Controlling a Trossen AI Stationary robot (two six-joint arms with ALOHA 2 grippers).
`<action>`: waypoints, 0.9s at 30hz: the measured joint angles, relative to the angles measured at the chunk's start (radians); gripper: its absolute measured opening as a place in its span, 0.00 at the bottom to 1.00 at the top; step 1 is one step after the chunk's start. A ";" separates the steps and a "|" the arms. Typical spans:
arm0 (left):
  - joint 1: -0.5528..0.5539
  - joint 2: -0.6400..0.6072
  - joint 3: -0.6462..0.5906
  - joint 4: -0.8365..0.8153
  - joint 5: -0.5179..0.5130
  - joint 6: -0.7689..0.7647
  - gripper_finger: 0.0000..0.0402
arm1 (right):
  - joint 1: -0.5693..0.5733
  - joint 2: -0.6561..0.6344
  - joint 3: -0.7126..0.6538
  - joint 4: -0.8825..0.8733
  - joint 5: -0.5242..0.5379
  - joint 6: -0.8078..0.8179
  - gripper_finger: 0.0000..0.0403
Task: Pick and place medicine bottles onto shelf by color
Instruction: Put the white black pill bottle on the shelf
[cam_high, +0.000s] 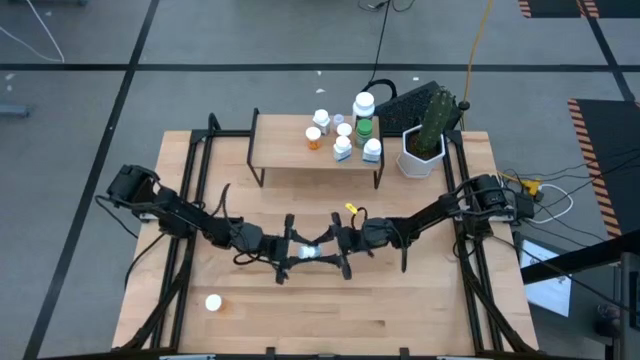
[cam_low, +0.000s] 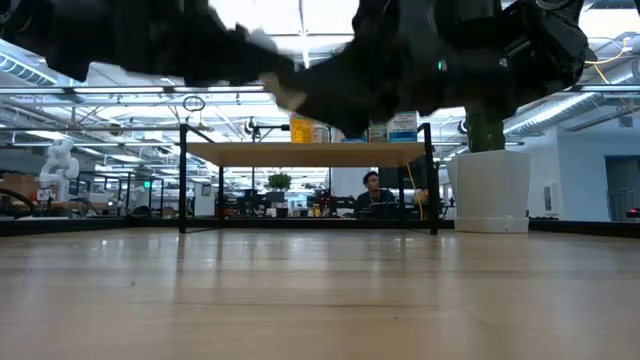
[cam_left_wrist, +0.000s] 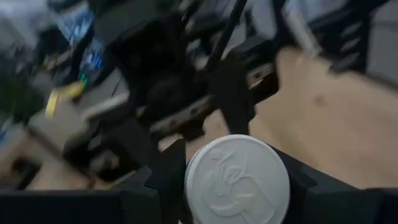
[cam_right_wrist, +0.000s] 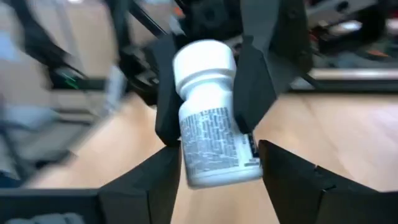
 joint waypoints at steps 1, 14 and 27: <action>0.000 0.000 0.000 -0.025 -0.022 -0.013 0.42 | 0.000 0.000 0.000 -0.029 0.046 -0.011 0.53; 0.132 0.000 0.000 -0.306 -0.079 -0.375 0.42 | 0.000 -0.116 -0.001 -0.370 0.428 -0.033 0.60; 0.173 0.152 0.093 -0.469 0.007 -0.579 0.42 | 0.001 -0.143 -0.001 -0.388 0.378 0.058 0.60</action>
